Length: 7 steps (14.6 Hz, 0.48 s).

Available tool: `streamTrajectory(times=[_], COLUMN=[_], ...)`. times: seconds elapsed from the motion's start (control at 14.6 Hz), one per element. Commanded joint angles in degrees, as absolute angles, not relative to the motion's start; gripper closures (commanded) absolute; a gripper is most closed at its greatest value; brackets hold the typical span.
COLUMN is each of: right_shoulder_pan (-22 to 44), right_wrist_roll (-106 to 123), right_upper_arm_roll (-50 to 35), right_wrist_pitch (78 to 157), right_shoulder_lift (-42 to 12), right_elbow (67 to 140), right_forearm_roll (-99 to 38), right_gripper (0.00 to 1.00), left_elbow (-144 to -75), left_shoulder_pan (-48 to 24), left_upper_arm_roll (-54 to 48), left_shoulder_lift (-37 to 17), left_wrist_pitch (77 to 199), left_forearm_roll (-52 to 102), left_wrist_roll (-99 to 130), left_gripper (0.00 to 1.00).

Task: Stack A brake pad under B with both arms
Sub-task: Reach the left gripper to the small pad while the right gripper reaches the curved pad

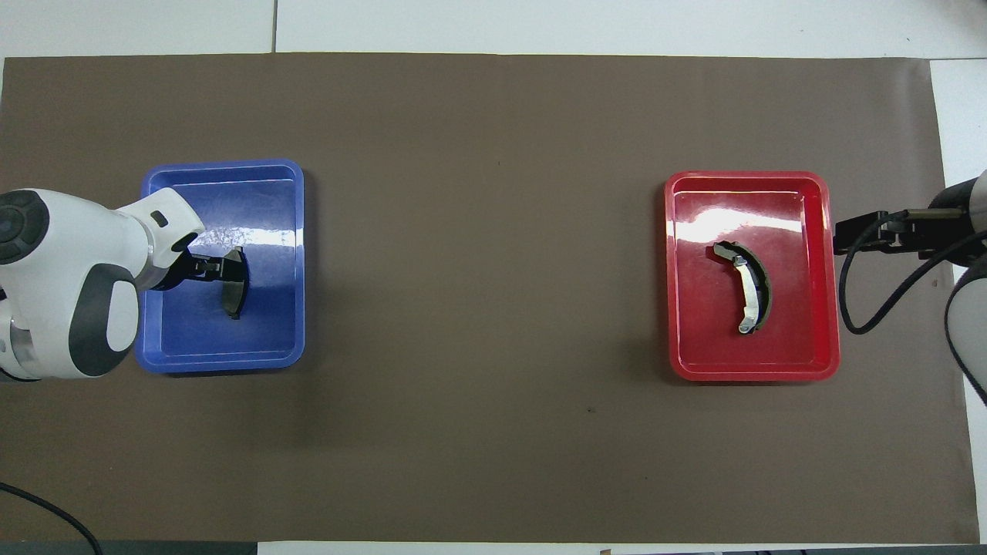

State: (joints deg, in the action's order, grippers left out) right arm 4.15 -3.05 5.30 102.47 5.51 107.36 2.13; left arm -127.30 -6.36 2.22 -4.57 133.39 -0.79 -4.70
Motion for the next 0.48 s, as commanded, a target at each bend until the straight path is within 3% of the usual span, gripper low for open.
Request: streamTrajectory(times=[0.0,0.41], right_shoulder_pan=[3.7,3.5], right_wrist_roll=[3.5,9.7], right_upper_arm_roll=[5.4,5.4], right_wrist_pitch=[109.3,133.1], right_shoulder_lift=[5.4,2.9], right_elbow=[114.1,132.2], right_forearm_roll=[0.1,-1.2], right_gripper=[0.0,0.0], left_elbow=[-130.8,-131.6], left_shoulder_pan=[-7.0,-7.2], left_upper_arm_roll=[2.8,2.8], left_shoulder_lift=[-4.0,-7.1], left_wrist_pitch=[136.6,141.0], left_forearm_roll=[-1.1,-1.1], left_wrist_roll=[-3.8,-3.7], left_gripper=[0.04,0.08])
